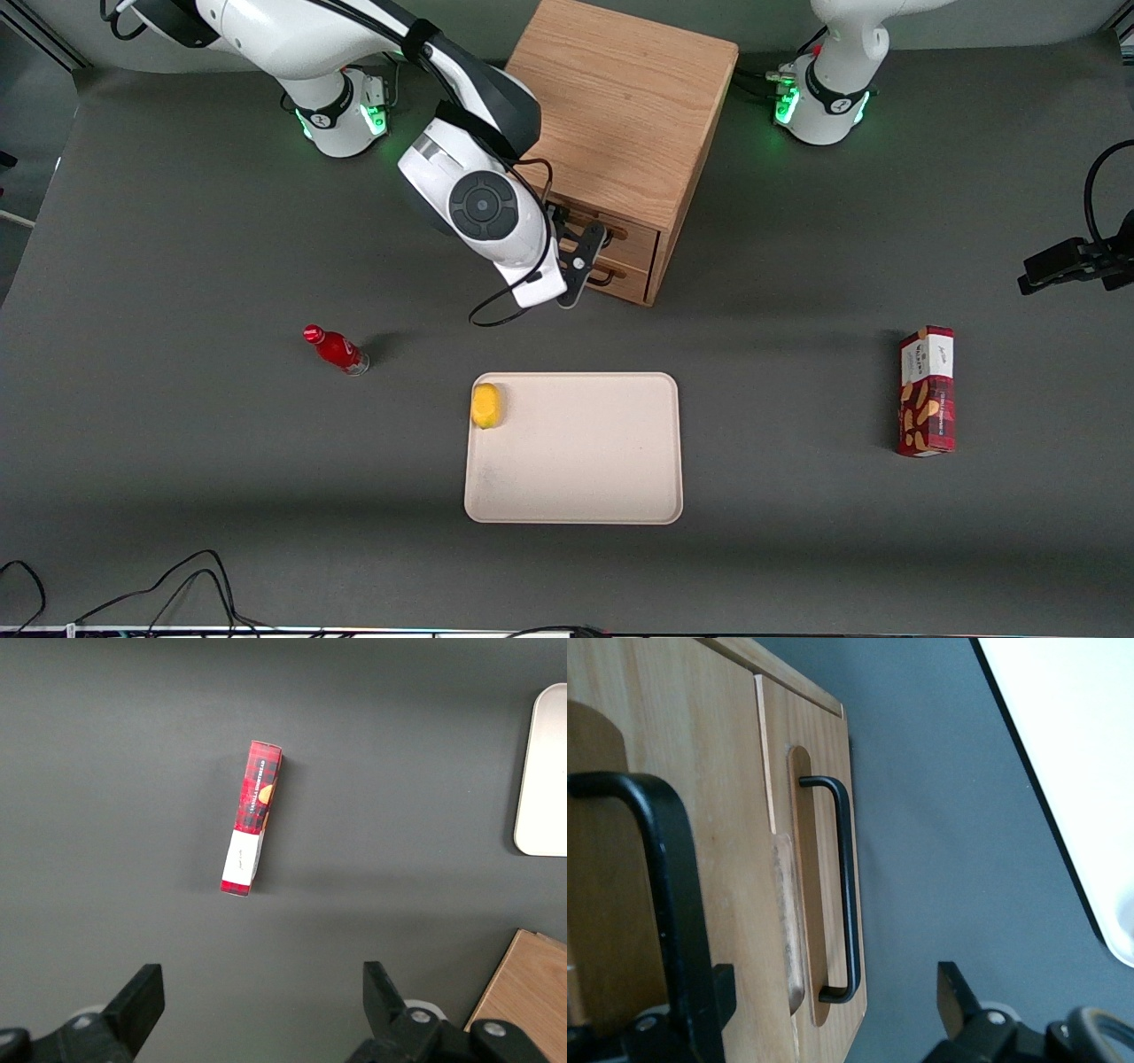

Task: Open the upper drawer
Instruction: 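Pull the upper drawer outward from the cabinet with the right gripper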

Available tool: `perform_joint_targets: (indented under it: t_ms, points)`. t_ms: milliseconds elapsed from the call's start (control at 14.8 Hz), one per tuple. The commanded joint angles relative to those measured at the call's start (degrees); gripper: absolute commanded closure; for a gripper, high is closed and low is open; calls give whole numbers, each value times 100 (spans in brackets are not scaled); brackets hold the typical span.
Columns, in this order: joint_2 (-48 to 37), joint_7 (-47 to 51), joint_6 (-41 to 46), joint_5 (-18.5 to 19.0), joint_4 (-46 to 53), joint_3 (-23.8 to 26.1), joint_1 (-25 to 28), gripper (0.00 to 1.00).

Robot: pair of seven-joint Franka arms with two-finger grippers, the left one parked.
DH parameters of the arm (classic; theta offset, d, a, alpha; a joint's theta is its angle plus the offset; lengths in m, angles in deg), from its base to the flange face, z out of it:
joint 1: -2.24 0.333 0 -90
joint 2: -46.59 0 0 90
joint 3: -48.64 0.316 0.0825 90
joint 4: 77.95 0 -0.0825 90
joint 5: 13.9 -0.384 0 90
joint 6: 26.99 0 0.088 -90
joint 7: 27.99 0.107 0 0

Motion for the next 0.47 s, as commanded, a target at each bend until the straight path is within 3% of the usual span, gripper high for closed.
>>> perform_joint_targets:
  t_ms: [0, 405]
  points:
    - [28, -110, -80, 102, 42, -47, -48, 0]
    - [19, -233, -44, 102, 218, -56, -188, 0]
